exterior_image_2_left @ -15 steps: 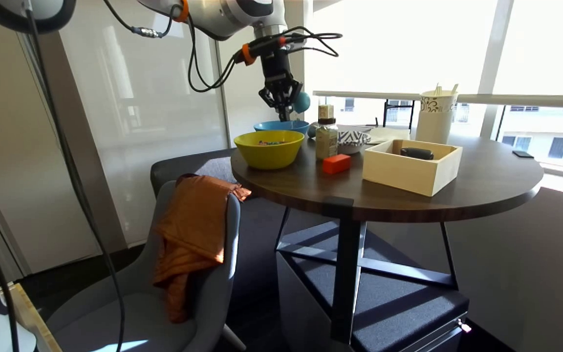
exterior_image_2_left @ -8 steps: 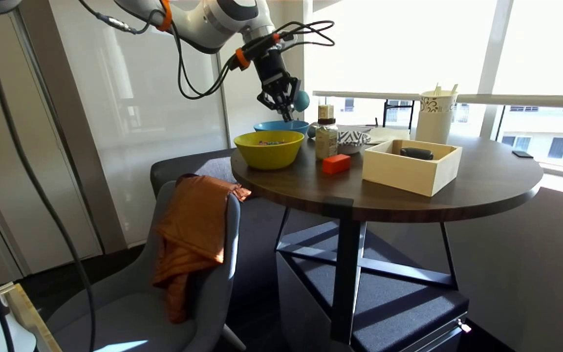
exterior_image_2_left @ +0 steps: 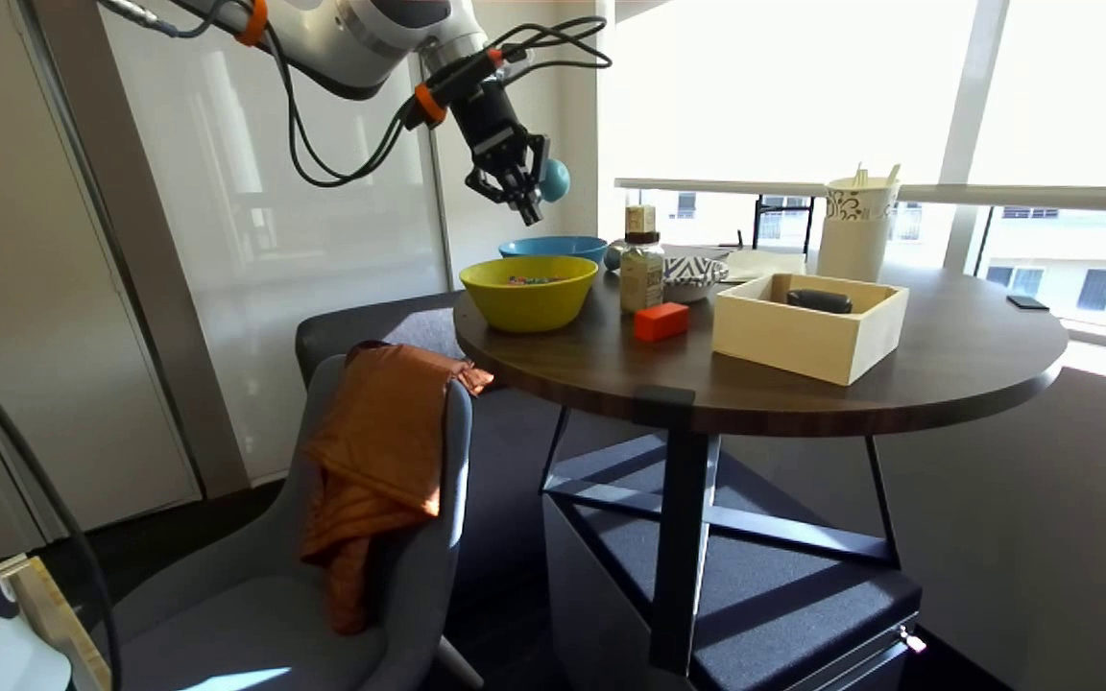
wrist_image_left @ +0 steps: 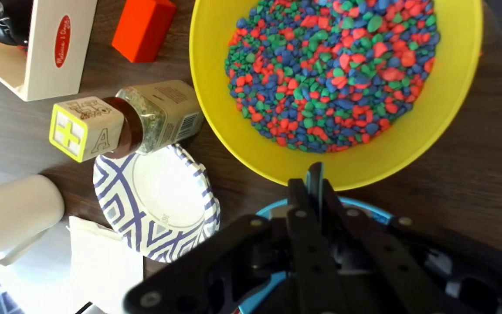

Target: Put one scoop of the contents of the yellow bowl in the blue bowl

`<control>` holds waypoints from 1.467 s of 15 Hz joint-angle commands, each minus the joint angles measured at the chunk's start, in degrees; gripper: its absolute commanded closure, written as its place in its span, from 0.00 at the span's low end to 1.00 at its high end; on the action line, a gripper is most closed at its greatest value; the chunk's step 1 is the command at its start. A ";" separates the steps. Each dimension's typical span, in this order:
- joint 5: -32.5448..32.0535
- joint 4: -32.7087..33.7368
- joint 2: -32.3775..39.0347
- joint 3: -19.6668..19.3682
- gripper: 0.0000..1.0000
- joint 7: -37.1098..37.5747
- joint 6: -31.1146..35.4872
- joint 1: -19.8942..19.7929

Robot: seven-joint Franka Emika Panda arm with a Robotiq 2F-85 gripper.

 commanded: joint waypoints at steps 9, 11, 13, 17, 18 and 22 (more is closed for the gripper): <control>27.16 6.66 -2.06 -9.60 0.98 -35.49 -29.71 -4.26; 26.78 9.26 -0.70 -11.09 0.98 -41.10 -36.84 -5.26; 25.06 11.61 0.54 -11.87 0.98 -46.12 -43.42 -5.75; 24.28 10.18 -0.24 -12.26 0.91 -46.15 -45.20 -5.92; 24.28 10.14 -0.11 -12.25 0.91 -46.14 -45.03 -5.93; 26.08 12.73 2.08 -12.30 0.98 -49.16 -49.61 -6.44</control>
